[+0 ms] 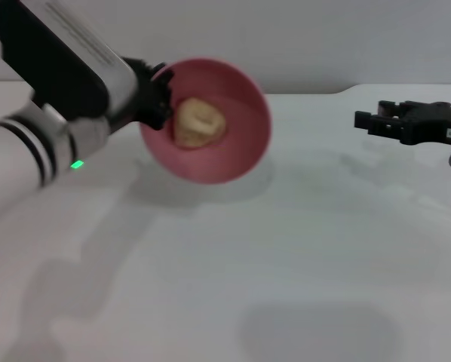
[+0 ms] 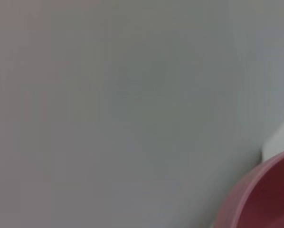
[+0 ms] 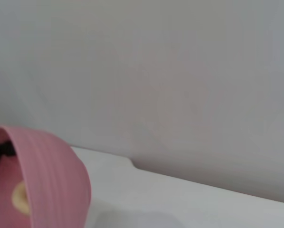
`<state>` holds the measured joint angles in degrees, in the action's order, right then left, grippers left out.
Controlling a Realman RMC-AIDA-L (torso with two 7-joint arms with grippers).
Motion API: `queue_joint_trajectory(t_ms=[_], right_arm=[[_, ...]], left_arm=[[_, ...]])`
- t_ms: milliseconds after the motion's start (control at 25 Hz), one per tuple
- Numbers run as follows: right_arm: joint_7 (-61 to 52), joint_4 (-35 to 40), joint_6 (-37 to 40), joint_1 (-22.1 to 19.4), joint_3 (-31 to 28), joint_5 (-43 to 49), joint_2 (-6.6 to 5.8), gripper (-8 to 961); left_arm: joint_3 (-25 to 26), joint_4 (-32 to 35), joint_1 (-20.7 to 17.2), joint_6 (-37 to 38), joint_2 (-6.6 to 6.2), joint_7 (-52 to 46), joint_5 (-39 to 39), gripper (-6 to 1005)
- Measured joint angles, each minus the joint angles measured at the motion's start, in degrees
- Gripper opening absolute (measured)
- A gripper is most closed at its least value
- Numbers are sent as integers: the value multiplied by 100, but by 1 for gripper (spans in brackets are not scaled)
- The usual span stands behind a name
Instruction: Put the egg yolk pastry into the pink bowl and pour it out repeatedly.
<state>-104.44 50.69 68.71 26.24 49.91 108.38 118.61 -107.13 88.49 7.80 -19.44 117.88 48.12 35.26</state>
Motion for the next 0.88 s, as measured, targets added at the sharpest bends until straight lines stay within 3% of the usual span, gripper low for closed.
queue_joint_trajectory(t_ms=[120, 280, 360, 480, 600, 640, 880], right_arm=[[2, -10, 2, -35, -56, -18, -1, 614], [4, -14, 3, -41, -67, -26, -3, 614], [4, -15, 6, -40, -69, -27, -4, 614], [6, -16, 19, -31, -71, -34, -5, 613], [8, -11, 23, -15, -73, -39, -5, 613], [8, -10, 24, -10, -73, -41, -5, 613], [11, -14, -11, -1, -59, -46, 1, 613]], left_arm=[[-706, -219, -176, 1241, 6, 183, -505, -1], [-1571, -1015, -246, 3096, 36, 787, -1264, 0], [-2042, -1758, -212, 4600, 67, 1496, -1464, 0], [-2510, -2661, 53, 5993, 97, 2626, -1355, 0], [-2775, -3099, 296, 6453, 111, 3355, -1087, -1], [-3079, -3521, 600, 6760, 117, 4160, -562, -1], [-3743, -4160, 1130, 6981, 122, 5789, 599, -1]])
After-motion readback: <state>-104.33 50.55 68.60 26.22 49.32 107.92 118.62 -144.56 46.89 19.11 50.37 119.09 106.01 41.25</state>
